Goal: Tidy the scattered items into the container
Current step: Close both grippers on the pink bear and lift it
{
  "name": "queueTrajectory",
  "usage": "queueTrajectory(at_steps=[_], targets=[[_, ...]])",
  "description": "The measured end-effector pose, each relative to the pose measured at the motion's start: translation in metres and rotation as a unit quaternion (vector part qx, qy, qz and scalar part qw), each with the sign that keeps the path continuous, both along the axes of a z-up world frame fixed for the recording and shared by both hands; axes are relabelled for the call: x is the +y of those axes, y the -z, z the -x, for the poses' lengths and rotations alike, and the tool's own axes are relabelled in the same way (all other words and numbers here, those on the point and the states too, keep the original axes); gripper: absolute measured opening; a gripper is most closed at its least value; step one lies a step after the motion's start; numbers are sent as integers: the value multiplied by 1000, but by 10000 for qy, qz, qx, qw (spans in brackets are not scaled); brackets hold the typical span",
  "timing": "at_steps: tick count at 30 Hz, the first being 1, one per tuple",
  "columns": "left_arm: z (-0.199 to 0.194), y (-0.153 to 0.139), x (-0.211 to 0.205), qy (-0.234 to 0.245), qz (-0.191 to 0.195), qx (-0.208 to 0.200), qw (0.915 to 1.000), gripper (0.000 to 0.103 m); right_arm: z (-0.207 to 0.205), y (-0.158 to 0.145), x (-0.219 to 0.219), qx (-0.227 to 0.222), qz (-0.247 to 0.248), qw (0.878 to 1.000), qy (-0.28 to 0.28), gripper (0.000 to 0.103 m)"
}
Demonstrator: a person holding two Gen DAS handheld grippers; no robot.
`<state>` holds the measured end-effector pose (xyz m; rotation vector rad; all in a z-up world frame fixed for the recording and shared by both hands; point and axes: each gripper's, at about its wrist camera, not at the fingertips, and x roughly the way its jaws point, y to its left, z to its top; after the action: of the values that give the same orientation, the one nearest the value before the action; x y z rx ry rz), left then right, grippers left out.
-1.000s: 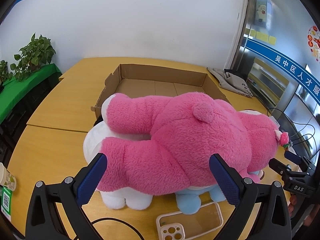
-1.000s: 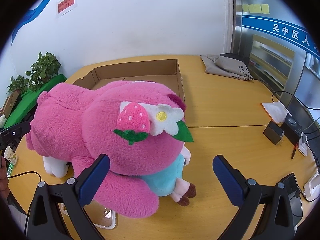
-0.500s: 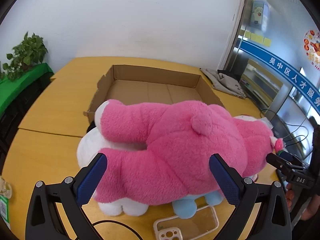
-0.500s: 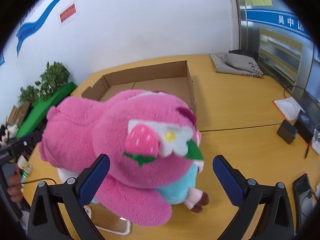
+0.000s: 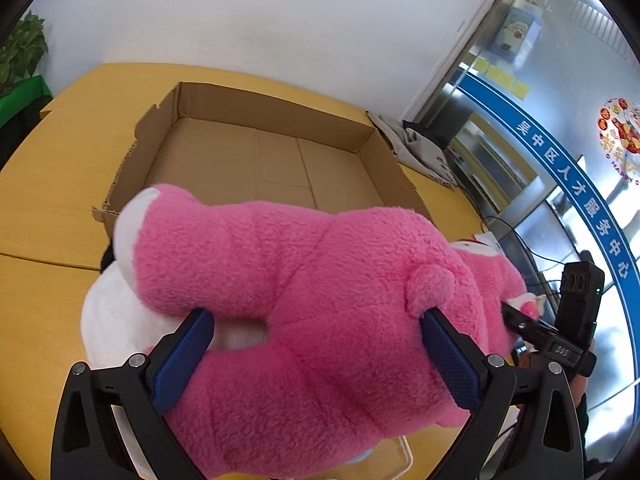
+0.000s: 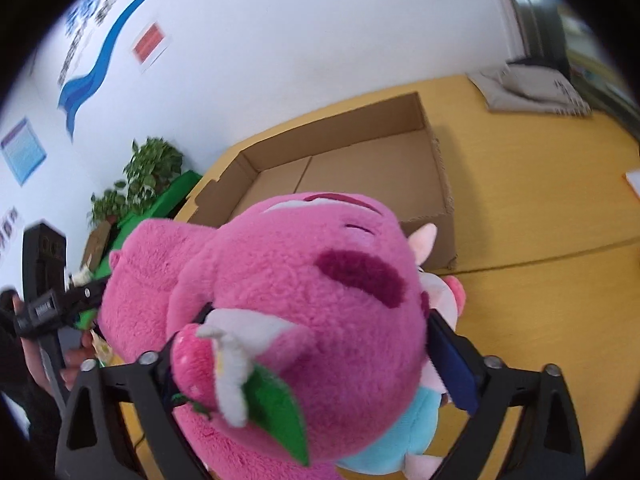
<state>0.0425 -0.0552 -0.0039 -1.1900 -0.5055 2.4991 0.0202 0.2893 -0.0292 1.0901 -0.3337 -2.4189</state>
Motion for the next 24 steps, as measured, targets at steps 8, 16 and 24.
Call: queueTrajectory(at_steps=[8,16,24], targets=[[-3,-2,23,520,11,142,9985,103,-14,-4,-15,304,-222,9992,-162,77],[-7,-6,18,447,-193,19,9988,57,-21,-11,-13,557,-315,9979,-25,65],[-19,-46,8,245,-266,424,9984,49,-35,-60,-25,1355,-260,9904,-22,54]])
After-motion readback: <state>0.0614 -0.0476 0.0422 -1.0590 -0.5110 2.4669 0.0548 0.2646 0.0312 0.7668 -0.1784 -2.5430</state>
